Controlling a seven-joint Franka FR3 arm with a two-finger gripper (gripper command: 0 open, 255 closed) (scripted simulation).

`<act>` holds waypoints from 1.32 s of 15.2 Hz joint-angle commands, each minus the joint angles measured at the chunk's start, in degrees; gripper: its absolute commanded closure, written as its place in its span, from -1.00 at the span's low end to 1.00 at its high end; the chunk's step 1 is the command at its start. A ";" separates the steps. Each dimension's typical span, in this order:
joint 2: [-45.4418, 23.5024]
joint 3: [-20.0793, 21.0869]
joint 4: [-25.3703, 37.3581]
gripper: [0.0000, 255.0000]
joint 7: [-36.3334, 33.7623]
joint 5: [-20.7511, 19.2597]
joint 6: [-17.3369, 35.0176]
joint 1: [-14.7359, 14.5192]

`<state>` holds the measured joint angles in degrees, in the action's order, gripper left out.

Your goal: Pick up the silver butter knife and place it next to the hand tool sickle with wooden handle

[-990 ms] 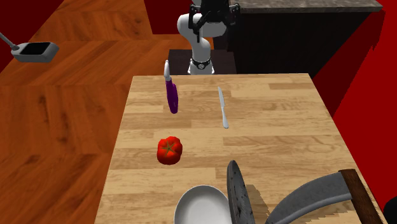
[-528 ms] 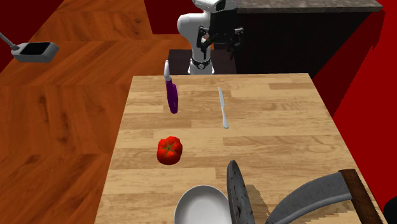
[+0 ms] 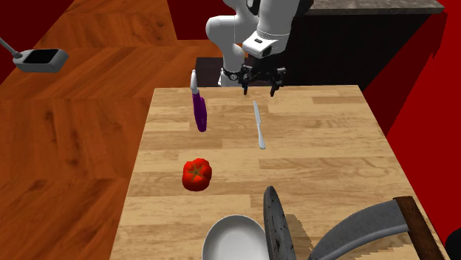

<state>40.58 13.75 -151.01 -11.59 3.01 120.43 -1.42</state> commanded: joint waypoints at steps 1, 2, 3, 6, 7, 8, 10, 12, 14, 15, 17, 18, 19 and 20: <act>-2.55 1.94 -2.05 -1.00 -1.88 -0.30 4.94 0.25; -3.92 2.97 -2.95 -1.00 -2.90 -0.55 7.30 0.44; -5.43 4.03 -3.75 -1.00 -3.99 -0.88 9.68 0.70; -10.73 7.54 -5.56 -1.00 -7.79 -2.62 16.94 2.09; -12.75 8.87 -5.96 -1.00 -9.30 -3.55 19.37 2.83; -12.89 8.95 -5.98 -1.00 -9.41 -3.62 19.52 2.87; -14.42 9.35 -6.47 -1.00 -9.86 -4.24 21.54 3.51; -16.04 9.81 -6.90 -1.00 -10.38 -4.98 23.57 4.22; -17.73 10.30 -7.27 -1.00 -11.00 -5.85 25.60 5.03; -19.12 10.74 -7.50 -1.00 -11.57 -6.66 27.20 5.74; -19.12 10.73 -7.50 -1.00 -11.57 -6.66 27.20 5.74; -19.12 10.73 -7.51 -1.00 -11.57 -6.66 27.20 5.73; -19.12 10.73 -7.51 -1.00 -11.57 -6.66 27.20 5.74; -19.12 10.73 -7.50 -1.00 -11.57 -6.66 27.20 5.74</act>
<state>21.48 24.48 -158.48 -23.15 -3.63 147.57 4.30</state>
